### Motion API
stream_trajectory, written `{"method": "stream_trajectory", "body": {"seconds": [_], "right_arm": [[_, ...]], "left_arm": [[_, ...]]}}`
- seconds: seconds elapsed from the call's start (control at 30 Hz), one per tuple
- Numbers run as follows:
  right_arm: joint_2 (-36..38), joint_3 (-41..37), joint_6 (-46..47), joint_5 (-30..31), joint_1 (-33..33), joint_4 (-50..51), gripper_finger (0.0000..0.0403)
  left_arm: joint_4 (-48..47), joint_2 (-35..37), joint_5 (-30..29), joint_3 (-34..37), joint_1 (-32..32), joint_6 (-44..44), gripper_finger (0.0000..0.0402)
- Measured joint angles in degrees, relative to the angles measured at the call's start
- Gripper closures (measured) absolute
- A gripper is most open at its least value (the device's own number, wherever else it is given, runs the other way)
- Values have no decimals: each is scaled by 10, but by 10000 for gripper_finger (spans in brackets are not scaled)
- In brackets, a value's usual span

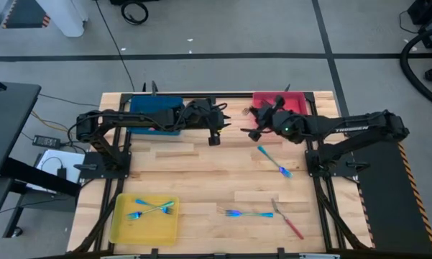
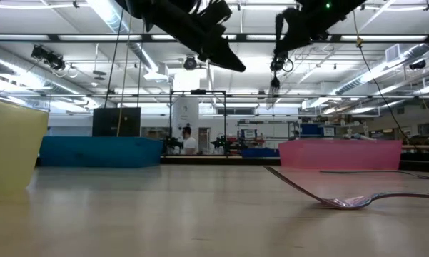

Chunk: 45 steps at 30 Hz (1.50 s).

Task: Sort silverware by color (type)
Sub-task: Put the black fork into the red bin

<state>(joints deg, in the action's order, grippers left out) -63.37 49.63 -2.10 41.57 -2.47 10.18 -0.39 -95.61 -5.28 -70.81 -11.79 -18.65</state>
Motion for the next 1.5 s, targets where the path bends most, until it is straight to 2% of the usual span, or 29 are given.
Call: {"method": "stream_trajectory", "body": {"seconds": [0.17, 0.37, 0.77, 1.13, 1.3, 1.5], "right_arm": [[10, 0, 25, -1, -46, 131, 396], [-2, 0, 45, -32, -139, 258, 395], [-56, 0, 16, -122, -291, 372, 394], [-163, 0, -15, -133, -339, 378, 390], [-194, 0, -13, -140, -345, 379, 370], [-197, 0, -12, -120, -335, 379, 340]], "left_arm": [[-98, 12, -1, -2, 4, 0, 282], [-223, 13, 0, -28, 8, 0, 281], [-381, 13, -1, -86, 12, 33, 280], [-479, 13, -1, -112, 12, 46, 280], [-538, 13, -1, -117, 12, 74, 280], [-539, 13, -1, -117, 12, 75, 280]]}}
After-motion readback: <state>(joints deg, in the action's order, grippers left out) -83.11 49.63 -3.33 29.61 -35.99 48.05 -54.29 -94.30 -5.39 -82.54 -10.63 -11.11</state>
